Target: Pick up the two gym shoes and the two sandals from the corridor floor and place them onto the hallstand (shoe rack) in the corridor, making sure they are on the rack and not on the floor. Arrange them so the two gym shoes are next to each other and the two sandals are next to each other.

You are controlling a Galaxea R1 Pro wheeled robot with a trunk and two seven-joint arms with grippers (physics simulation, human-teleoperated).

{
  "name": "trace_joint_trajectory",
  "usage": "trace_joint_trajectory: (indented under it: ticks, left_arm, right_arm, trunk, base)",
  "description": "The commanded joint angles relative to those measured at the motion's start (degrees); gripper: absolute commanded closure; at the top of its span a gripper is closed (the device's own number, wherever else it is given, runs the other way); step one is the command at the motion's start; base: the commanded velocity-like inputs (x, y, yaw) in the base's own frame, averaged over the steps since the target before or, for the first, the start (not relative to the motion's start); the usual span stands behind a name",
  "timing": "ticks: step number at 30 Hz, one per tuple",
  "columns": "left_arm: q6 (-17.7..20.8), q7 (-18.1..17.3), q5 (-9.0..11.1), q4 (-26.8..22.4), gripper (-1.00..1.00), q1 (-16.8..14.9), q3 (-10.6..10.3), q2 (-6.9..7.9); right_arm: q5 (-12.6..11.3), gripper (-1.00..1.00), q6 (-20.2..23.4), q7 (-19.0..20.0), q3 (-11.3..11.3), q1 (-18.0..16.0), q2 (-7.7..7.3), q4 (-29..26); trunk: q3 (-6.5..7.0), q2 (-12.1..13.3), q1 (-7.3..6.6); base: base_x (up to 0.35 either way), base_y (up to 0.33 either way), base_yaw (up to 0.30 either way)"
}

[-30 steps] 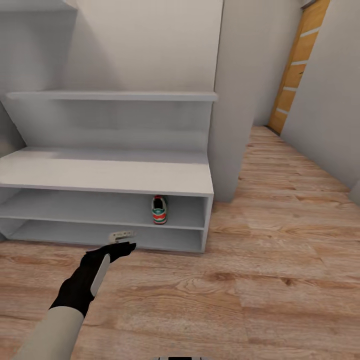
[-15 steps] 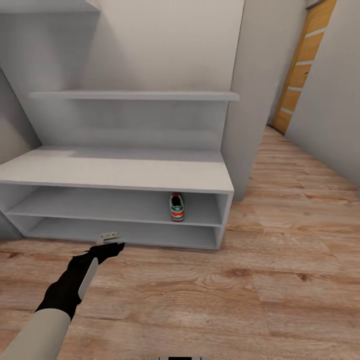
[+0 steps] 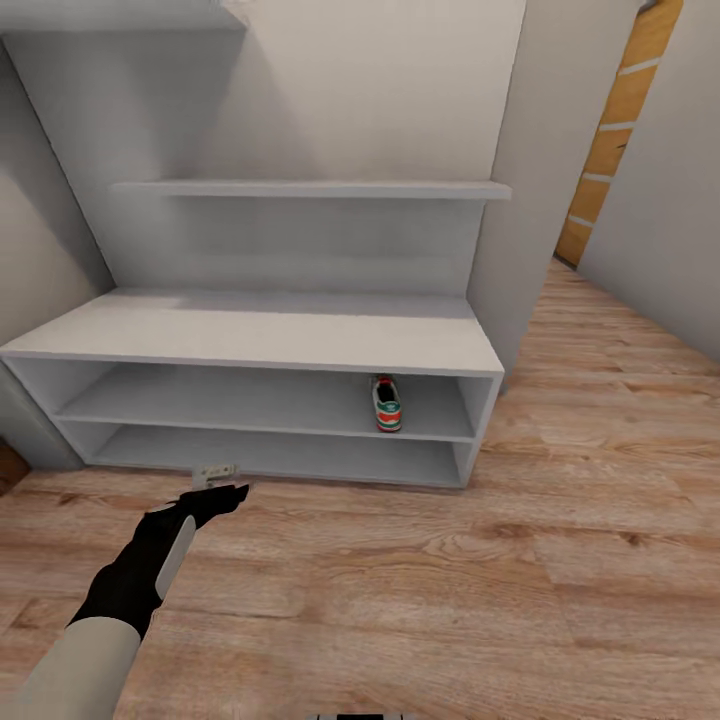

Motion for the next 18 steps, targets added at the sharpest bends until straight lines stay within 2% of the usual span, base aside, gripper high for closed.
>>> trace_joint_trajectory:
  ticks: [1, 18]
  left_arm:
    - [0.31, -0.13, 0.43, -0.05, -1.00, -0.01, 0.10, 0.01]
    - [0.31, -0.12, 0.43, -0.05, -1.00, -0.01, 0.11, 0.14]
  right_arm:
    - [-0.22, 1.00, 0.39, -0.29, -0.04, -0.07, -0.01, -0.10]
    - [-0.22, 1.00, 0.41, -0.29, -0.10, -0.07, -0.01, -0.10]
  trunk:
    - [-0.05, -0.02, -0.03]
    - [-0.05, -0.02, -0.03]
  base:
    - [-0.171, 0.306, 0.000]
    - [-0.202, 0.285, 0.000]
